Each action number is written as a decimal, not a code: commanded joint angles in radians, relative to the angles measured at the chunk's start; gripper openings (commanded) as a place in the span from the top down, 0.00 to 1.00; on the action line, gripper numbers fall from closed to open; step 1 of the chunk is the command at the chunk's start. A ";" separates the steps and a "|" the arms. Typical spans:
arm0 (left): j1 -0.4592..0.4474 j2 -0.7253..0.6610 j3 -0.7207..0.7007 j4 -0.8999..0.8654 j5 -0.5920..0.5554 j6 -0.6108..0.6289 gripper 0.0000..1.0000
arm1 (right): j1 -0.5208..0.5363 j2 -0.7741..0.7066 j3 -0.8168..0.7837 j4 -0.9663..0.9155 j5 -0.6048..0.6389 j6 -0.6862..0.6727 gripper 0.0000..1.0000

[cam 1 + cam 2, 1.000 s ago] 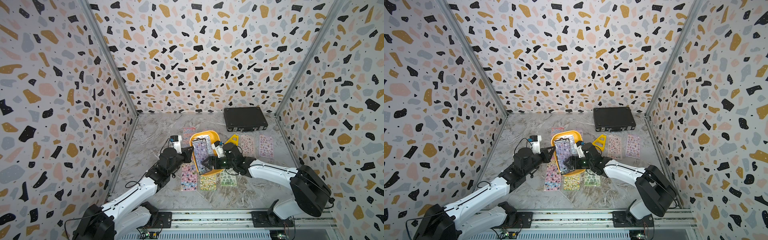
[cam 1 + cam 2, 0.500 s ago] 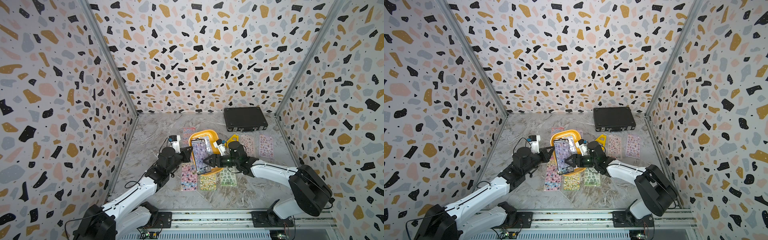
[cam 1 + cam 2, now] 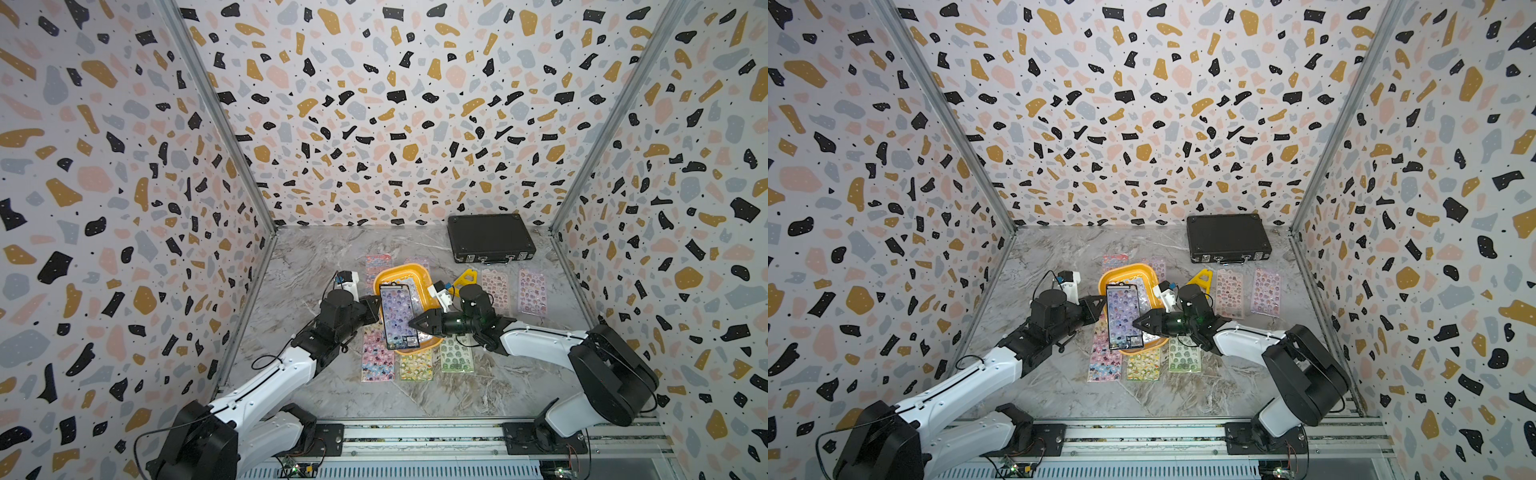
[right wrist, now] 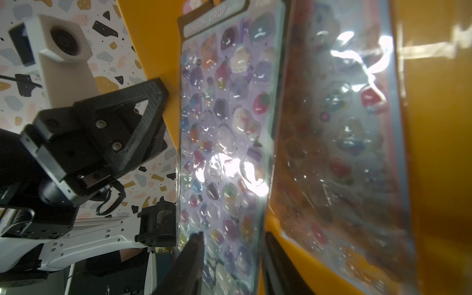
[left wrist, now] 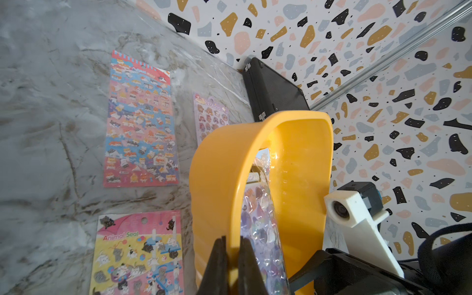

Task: Take the stickers out of the storage box
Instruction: Pick up the sticker from the storage box.

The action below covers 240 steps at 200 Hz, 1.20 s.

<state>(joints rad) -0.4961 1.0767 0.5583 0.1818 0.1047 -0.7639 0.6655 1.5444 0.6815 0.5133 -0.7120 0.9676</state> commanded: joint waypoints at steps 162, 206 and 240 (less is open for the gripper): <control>0.008 -0.012 0.055 0.038 0.014 -0.030 1.00 | -0.008 0.104 -0.021 0.324 -0.054 0.294 0.77; 0.008 -0.004 0.061 0.016 -0.002 -0.033 1.00 | 0.025 0.052 0.018 0.133 -0.011 0.192 0.85; 0.008 -0.022 0.066 -0.031 -0.053 -0.033 1.00 | 0.041 0.014 0.044 0.020 0.024 0.140 0.97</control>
<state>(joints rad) -0.4862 1.0832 0.5690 0.1005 0.0597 -0.7788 0.6910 1.6058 0.6819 0.6537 -0.7151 1.1728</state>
